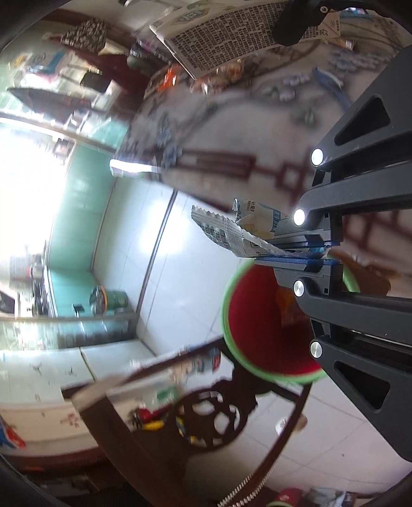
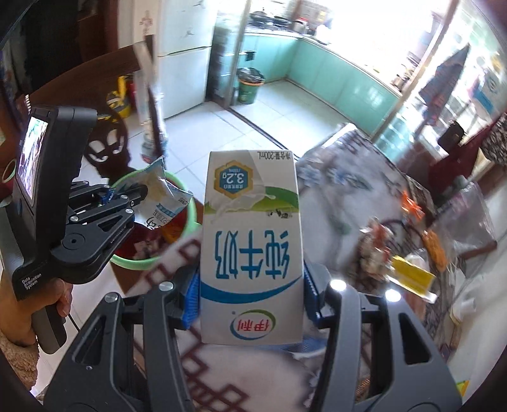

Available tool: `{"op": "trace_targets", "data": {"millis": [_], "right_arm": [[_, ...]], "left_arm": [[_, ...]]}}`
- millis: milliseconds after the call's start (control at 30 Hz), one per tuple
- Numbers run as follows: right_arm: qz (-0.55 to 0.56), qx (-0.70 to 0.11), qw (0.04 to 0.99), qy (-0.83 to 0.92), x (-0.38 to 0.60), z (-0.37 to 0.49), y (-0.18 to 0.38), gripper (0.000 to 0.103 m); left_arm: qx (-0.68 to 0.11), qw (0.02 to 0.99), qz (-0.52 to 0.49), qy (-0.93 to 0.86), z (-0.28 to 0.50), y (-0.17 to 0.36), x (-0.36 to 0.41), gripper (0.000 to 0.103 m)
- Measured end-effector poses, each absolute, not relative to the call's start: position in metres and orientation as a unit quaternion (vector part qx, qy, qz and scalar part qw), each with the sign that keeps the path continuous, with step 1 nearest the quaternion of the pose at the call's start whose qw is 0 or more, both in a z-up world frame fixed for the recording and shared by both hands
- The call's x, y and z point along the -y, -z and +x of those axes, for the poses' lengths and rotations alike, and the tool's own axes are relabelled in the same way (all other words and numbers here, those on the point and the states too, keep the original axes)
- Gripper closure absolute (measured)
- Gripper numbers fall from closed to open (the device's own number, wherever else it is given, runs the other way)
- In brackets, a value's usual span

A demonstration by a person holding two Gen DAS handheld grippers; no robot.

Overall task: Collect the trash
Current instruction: 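Carry both items to the red bucket and open both grippers to drop them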

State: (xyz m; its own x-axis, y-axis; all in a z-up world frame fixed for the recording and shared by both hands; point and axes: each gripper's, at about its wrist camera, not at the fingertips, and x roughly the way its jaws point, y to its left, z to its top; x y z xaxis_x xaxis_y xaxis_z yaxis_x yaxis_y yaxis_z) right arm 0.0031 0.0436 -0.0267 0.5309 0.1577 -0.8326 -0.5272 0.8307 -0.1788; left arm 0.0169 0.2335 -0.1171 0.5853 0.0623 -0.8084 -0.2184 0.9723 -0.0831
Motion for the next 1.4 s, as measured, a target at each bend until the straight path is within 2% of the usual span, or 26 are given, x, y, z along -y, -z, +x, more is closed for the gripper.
{"op": "trace_targets", "data": {"millis": [433, 1067, 1133, 1167, 1200, 1233, 1400], "right_arm": [[-0.121, -0.478, 0.822, -0.284, -0.097, 0.023, 0.085, 0.052], [-0.114, -0.504, 0.801, -0.302, -0.137, 0.05, 0.116, 0.052], [-0.111, -0.507, 0.797, -0.31, -0.139, 0.052, 0.12, 0.049], [-0.112, -0.508, 0.795, -0.313, -0.141, 0.053, 0.122, 0.043], [-0.117, -0.505, 0.797, -0.309, -0.142, 0.053, 0.123, 0.033], [-0.118, -0.499, 0.802, -0.306, -0.141, 0.052, 0.121, 0.033], [-0.104, -0.495, 0.808, -0.304, -0.126, 0.05, 0.114, 0.033]], "left_arm": [[-0.466, 0.869, -0.085, -0.139, 0.0, 0.14, -0.304, 0.101], [-0.475, 0.862, -0.096, -0.149, 0.016, 0.155, -0.333, 0.101], [-0.48, 0.858, -0.098, -0.156, 0.019, 0.16, -0.336, 0.094], [-0.487, 0.852, -0.099, -0.163, 0.021, 0.164, -0.337, 0.072], [-0.488, 0.851, -0.101, -0.166, 0.021, 0.165, -0.338, 0.041], [-0.485, 0.852, -0.103, -0.169, 0.02, 0.165, -0.339, 0.033], [-0.48, 0.857, -0.1, -0.161, 0.021, 0.159, -0.333, 0.033]]}}
